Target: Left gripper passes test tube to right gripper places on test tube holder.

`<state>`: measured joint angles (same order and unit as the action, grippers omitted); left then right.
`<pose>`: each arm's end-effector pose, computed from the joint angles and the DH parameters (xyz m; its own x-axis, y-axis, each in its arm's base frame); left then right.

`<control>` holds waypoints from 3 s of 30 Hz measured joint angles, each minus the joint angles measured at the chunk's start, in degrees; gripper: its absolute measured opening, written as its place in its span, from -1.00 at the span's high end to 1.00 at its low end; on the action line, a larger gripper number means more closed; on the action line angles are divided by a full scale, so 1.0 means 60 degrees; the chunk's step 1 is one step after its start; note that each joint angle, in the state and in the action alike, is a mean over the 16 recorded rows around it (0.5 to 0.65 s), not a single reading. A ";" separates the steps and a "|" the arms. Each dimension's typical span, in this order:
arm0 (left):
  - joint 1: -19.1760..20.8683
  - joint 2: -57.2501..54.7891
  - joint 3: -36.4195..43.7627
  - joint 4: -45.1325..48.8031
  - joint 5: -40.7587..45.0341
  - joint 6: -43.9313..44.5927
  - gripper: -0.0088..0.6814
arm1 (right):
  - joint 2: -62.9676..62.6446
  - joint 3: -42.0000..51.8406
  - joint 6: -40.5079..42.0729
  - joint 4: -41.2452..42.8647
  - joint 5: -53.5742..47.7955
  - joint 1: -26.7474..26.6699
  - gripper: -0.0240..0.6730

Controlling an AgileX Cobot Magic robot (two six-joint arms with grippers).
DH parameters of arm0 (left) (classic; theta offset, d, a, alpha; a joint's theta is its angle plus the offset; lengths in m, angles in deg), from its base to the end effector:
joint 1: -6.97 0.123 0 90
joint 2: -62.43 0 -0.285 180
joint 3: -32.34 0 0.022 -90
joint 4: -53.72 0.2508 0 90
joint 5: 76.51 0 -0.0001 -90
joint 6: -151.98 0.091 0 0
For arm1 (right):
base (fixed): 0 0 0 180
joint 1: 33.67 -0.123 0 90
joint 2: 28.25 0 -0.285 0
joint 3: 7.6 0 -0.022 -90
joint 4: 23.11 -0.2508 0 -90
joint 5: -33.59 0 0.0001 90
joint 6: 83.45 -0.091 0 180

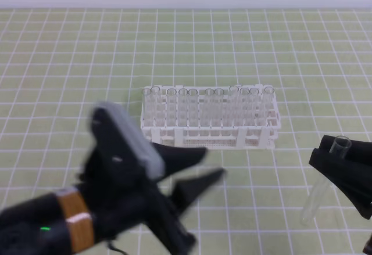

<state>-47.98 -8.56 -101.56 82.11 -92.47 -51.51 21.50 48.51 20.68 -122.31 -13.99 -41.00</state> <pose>0.1215 -0.1938 0.2775 -0.0673 0.2155 -0.9742 0.8916 0.4512 0.0382 0.1155 0.0818 0.2867 -0.0937 -0.0196 -0.9954 -0.8073 0.5866 0.0644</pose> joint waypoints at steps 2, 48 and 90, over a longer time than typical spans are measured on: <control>0.0185 0.0781 -0.0001 -0.0001 0.0886 0.0046 0.54 | 0.0000 0.0000 0.0000 -0.0002 0.0095 0.0000 0.65; 0.0620 0.7937 0.2199 -0.1924 0.5973 0.0165 0.98 | 0.0000 0.0000 0.1499 -0.0043 0.1793 0.0000 0.65; 0.0620 0.7937 0.2201 -0.1869 0.6014 0.0165 0.98 | 0.1692 -0.2217 -1.5513 1.4065 0.9812 -0.2089 0.65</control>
<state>-44.26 39.06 -88.35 70.90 -56.39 -50.52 31.65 35.21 -72.40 -37.91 44.88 -53.53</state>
